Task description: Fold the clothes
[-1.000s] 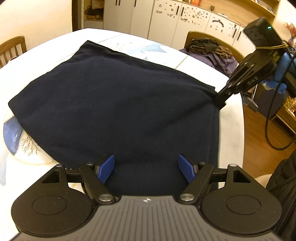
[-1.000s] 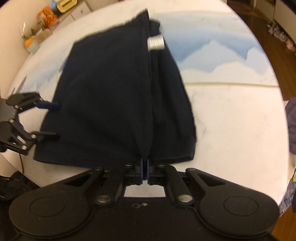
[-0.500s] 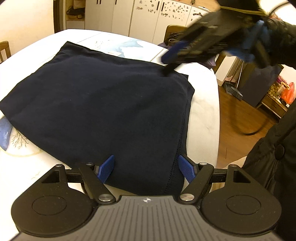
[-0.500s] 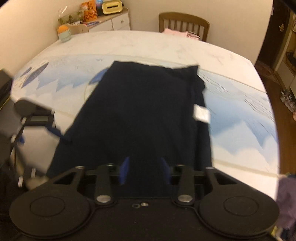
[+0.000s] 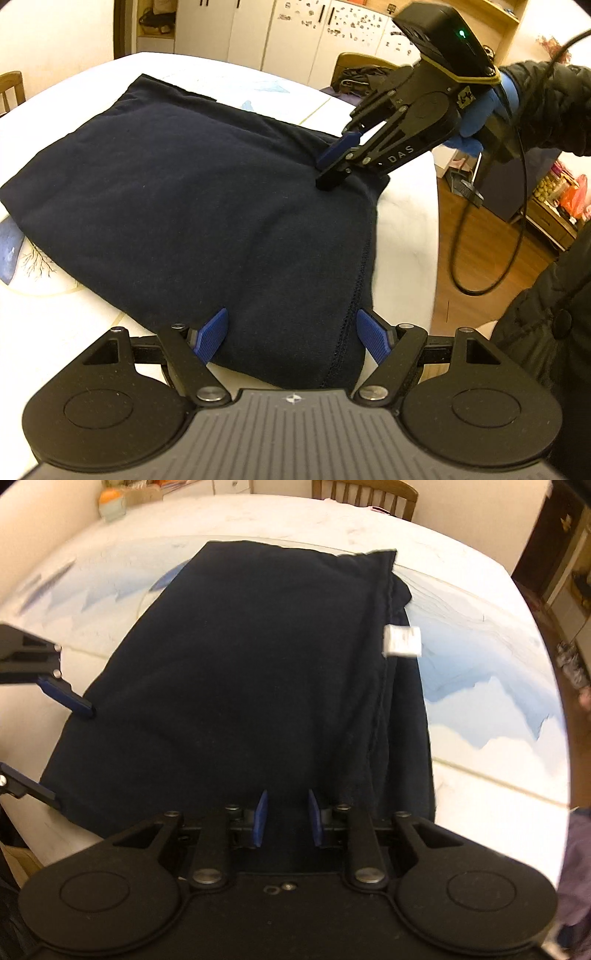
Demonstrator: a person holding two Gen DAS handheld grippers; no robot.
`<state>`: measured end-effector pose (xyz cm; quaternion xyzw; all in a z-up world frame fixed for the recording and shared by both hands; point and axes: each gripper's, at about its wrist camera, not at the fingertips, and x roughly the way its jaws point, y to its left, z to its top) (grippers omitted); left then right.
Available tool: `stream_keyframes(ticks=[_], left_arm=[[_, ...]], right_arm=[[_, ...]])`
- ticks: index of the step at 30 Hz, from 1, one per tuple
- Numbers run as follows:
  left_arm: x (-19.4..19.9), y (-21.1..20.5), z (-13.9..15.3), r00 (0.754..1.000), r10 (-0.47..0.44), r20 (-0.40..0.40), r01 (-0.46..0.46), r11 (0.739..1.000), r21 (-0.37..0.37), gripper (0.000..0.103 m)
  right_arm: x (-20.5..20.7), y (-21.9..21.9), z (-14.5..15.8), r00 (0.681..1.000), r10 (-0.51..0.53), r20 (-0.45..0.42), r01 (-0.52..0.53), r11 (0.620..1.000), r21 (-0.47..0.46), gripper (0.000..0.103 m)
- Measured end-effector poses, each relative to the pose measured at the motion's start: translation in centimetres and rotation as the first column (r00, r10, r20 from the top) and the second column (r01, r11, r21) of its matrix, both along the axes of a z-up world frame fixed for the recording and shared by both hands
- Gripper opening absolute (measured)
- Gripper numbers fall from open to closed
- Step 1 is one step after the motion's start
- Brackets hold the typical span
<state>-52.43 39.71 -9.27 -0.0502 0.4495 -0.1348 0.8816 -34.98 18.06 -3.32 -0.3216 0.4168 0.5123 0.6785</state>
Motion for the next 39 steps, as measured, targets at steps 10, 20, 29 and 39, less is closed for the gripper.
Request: stream_keyframes(ticks=[10, 20, 29, 39], left_arm=[[-3.3, 4.3, 1.4, 0.996, 0.086, 0.025, -0.088, 0.989, 0.118, 0.077], [-4.6, 3.1, 0.8, 0.998, 0.009, 0.056, -0.020, 0.979, 0.201, 0.077], [-4.2, -0.7, 0.3, 0.961, -0.259, 0.097, 0.194, 0.882, 0.428, 0.077], [-0.4, -5.3, -1.2, 0.830, -0.545, 0.118, 0.338, 0.661, 0.671, 0.050]], right_arm=[[-9.4, 4.9, 2.0, 0.934, 0.328, -0.142, -0.318, 0.944, 0.090, 0.103], [-13.7, 6.0, -1.7, 0.914, 0.405, -0.021, -0.405, 0.913, -0.048, 0.103], [-10.1, 5.5, 0.6, 0.956, 0.251, -0.148, -0.255, 0.967, -0.007, 0.103], [-8.6, 2.9, 5.0, 0.963, 0.184, -0.196, -0.173, 0.982, 0.070, 0.103]])
